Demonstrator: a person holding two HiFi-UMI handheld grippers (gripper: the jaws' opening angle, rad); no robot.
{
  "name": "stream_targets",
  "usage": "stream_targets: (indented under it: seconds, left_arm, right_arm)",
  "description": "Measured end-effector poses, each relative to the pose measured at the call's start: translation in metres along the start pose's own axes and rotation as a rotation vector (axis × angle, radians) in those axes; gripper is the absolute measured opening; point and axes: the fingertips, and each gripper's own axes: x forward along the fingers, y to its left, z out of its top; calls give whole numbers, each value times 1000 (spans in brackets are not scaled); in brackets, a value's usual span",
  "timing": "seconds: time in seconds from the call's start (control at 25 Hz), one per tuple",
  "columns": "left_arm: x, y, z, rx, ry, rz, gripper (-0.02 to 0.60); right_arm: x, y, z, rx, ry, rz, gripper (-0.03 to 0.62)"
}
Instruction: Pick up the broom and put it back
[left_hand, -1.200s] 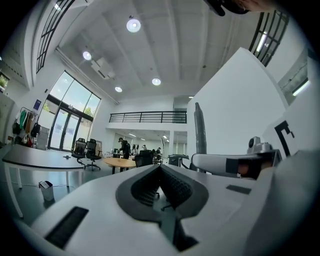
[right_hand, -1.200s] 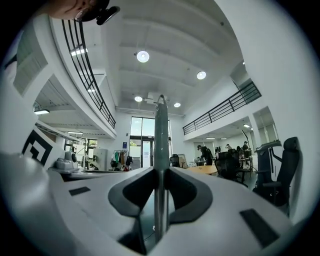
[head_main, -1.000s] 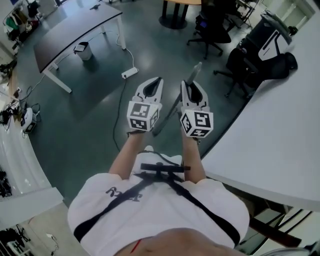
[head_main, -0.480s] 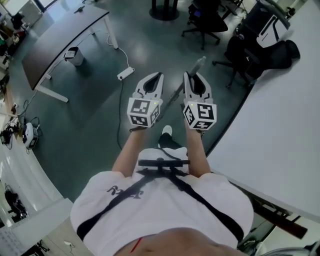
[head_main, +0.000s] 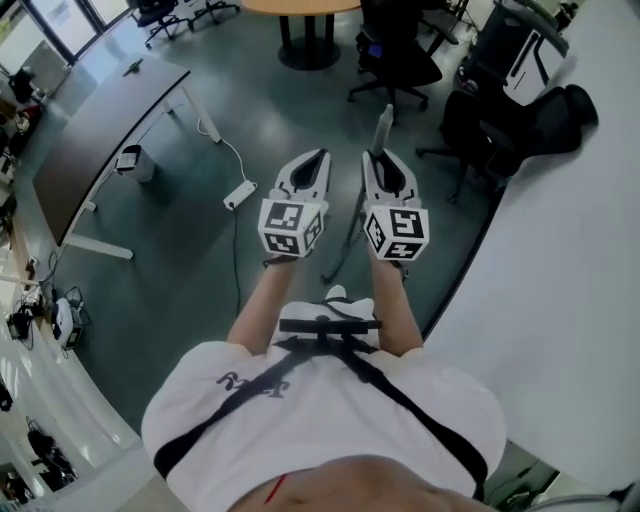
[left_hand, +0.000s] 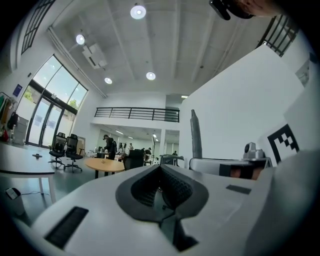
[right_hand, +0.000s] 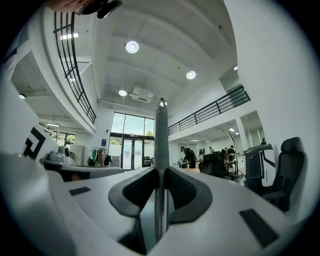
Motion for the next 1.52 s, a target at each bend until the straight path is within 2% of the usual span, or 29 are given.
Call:
stream_targets:
  seconds: [0.28,0.6,0.72,0.88,1.0,1.16,1.36,1.52]
  left_arm:
    - [105,-10,-2,-16,18,-112,11]
    - [208,-44,-9,-40,68,-361,11]
    - [253,-68,-10,-33,86,-519,11]
    - [287,-119,-10,-25,121,-789,11]
    - [299,-159,-13,-25,145,-948,11]
    - [299,-205,-29,-30,199,-1145,11]
    - [257,-297,-50,-48,260,-1435,11]
    - [197,-369,-65,-42,292,-1623,11]
  right_arm:
    - [41,-96,14,-14,-28,-130,94]
    - [61,-171,15,-18,-5,-338,91]
    - [61,-201,22,-19,-19,-477,89]
    - [32,-236,34,-37,-36,-739,89]
    - [-9,-265,36,-40,-41,-927,89]
    - [-74,-276,30,-32,-29,-1180,89]
    - [-170,-259,29,-27,-37,-1479,89]
    - [-245,-244,25,-27,-49,-1642,89]
